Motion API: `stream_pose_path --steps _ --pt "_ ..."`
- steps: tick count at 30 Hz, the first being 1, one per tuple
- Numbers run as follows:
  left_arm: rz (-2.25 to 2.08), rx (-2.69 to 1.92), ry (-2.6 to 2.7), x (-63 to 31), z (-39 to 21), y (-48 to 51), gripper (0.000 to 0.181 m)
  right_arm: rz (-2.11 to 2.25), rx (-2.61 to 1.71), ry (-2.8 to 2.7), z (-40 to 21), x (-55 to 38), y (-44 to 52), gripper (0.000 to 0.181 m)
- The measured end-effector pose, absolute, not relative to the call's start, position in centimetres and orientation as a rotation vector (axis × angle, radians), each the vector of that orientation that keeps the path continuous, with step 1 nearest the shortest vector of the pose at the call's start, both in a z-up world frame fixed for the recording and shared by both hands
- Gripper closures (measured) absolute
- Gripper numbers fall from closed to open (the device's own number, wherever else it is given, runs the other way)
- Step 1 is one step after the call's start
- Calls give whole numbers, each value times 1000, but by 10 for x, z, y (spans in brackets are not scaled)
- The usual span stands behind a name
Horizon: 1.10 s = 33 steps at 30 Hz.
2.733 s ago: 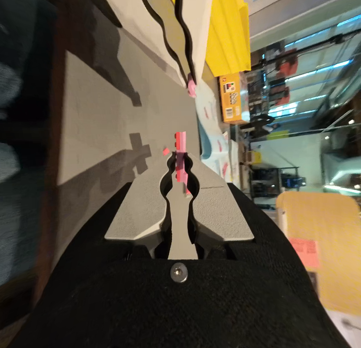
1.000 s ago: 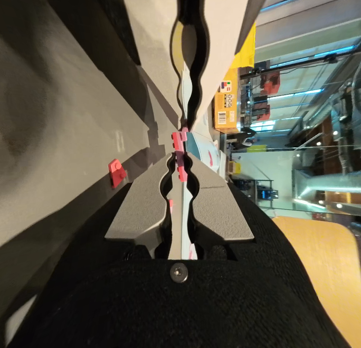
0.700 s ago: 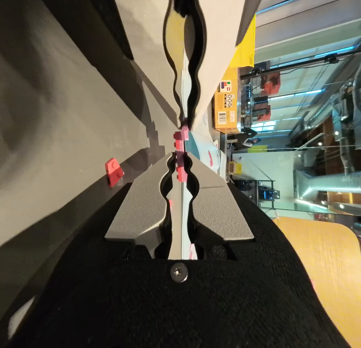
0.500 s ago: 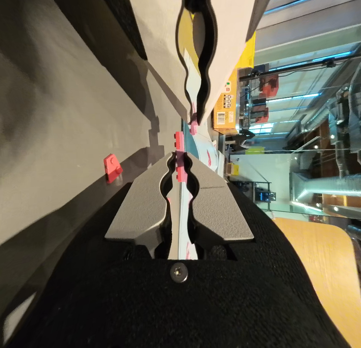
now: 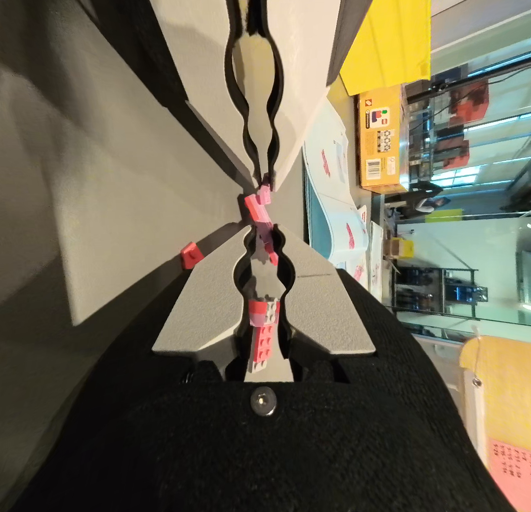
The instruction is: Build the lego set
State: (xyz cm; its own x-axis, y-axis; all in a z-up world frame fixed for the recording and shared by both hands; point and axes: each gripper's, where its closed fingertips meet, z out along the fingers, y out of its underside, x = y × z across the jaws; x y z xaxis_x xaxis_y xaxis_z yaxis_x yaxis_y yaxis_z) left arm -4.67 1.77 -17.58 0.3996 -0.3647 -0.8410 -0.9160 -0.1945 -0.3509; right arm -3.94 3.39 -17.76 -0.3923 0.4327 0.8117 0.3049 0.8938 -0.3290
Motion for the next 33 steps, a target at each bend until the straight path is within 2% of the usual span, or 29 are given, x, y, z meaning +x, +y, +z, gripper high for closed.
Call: stream_pose_path --steps 8,18,33 --pt "767 -1763 1132 -47 -182 17 177 70 -477 -1967 -174 -45 41 164" --pt "833 -1720 1076 -51 -171 21 176 -38 -436 -1961 -177 -46 48 174" --pt "852 -1718 984 -54 -161 26 177 36 -486 -1920 -171 -49 43 175"
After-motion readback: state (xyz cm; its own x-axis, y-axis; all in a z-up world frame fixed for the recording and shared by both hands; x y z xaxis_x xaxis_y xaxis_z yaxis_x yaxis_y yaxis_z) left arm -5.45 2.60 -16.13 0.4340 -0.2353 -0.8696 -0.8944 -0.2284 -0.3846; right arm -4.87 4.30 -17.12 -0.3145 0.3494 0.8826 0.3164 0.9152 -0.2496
